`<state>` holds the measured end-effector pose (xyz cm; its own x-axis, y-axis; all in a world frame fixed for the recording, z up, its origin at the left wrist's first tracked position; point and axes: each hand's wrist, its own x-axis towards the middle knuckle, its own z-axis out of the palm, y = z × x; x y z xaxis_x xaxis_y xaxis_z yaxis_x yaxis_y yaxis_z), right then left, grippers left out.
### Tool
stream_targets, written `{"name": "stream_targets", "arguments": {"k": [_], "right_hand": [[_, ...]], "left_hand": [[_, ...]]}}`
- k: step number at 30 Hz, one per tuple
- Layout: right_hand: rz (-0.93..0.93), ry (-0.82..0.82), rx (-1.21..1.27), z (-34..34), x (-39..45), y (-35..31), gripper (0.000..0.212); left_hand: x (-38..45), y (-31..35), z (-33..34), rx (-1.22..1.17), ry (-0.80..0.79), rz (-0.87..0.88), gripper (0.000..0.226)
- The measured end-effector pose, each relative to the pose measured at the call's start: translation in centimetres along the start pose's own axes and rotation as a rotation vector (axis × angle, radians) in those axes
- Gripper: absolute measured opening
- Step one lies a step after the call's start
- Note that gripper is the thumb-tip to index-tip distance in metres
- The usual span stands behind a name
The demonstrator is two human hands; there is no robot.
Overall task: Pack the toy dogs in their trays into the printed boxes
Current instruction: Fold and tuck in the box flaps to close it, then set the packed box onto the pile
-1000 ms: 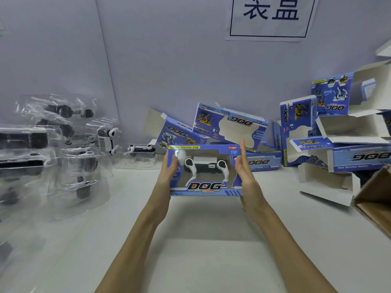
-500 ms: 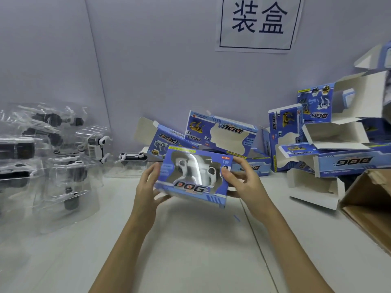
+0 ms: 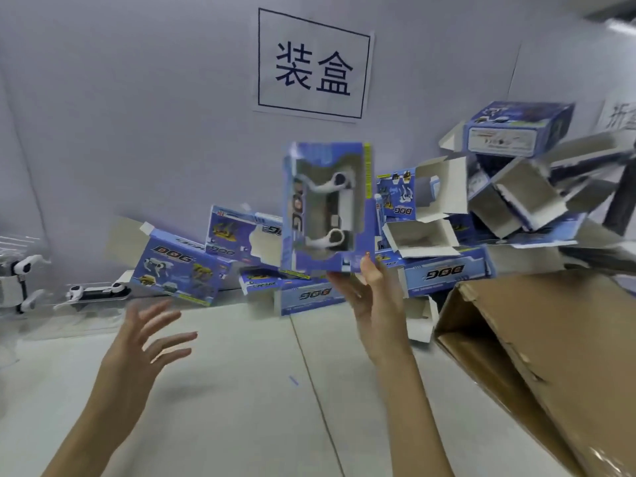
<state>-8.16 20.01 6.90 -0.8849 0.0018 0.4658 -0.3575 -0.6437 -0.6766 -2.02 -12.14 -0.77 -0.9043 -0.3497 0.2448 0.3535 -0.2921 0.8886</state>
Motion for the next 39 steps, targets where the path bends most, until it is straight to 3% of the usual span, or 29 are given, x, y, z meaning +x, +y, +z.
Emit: {"name": "stream_targets", "arguments": {"k": [2, 5, 8, 9, 11, 13, 15, 19, 21, 28, 30, 32, 35, 37, 39], "right_hand": [[-0.199, 0.221, 0.12, -0.4, 0.6, 0.0, 0.064], [-0.379, 0.549, 0.193, -1.4, 2.0, -0.8, 0.08], [-0.284, 0.675, 0.028, -3.8, 3.3, -1.0, 0.083], [-0.197, 0.662, -0.086, -4.4, 3.5, -0.4, 0.073], [-0.071, 0.57, -0.328, -4.4, 3.6, 1.6, 0.035], [-0.066, 0.44, -0.562, -3.0, 3.2, 3.9, 0.016], [-0.108, 0.305, -0.739, -0.8, 2.8, 6.3, 0.028], [-0.152, 0.156, -1.115, 3.2, 4.1, 9.3, 0.09], [-0.18, 0.121, -1.362, 4.6, 6.3, 9.6, 0.106], [0.034, -0.152, -1.932, 4.7, 14.6, 9.6, 0.115], [-0.019, -0.084, -2.083, 4.6, 15.1, 9.7, 0.106], [-0.168, -0.053, -2.182, 4.8, 14.8, 9.7, 0.092], [-0.236, -0.209, -2.171, 4.9, 13.5, 9.3, 0.095], [-0.255, -0.202, -2.046, 5.1, 12.0, 8.8, 0.093], [-0.308, -0.065, -1.782, 5.0, 9.7, 8.3, 0.088]], "left_hand": [[-0.1, 0.0, -0.1, 0.013, 0.003, -0.05, 0.066], [-0.3, -0.1, 0.2, 0.038, -0.018, -0.092, 0.068], [-0.5, -0.2, 0.5, 0.085, -0.045, -0.122, 0.073], [-0.5, -0.2, 0.7, 0.091, -0.048, -0.123, 0.074], [-0.4, -0.3, 1.0, 0.107, -0.046, -0.115, 0.074], [-0.5, -0.4, 1.2, 0.127, -0.043, -0.11, 0.075], [-0.6, -0.4, 1.3, 0.136, -0.032, -0.113, 0.075], [-0.8, -0.4, 1.3, 0.129, 0.015, -0.128, 0.074], [-0.8, -0.4, 1.4, 0.127, 0.032, -0.138, 0.071], [-1.0, -0.6, 2.0, 0.15, 0.042, -0.158, 0.069], [-0.9, -0.4, 2.0, 0.145, 0.045, -0.155, 0.068], [-0.8, -0.4, 2.0, 0.145, 0.038, -0.157, 0.068], [-0.9, -0.6, 2.2, 0.166, 0.031, -0.168, 0.066], [-1.1, -0.4, 2.2, 0.193, 0.042, -0.165, 0.06], [-1.4, -0.2, 2.3, 0.229, 0.065, -0.143, 0.051]]}}
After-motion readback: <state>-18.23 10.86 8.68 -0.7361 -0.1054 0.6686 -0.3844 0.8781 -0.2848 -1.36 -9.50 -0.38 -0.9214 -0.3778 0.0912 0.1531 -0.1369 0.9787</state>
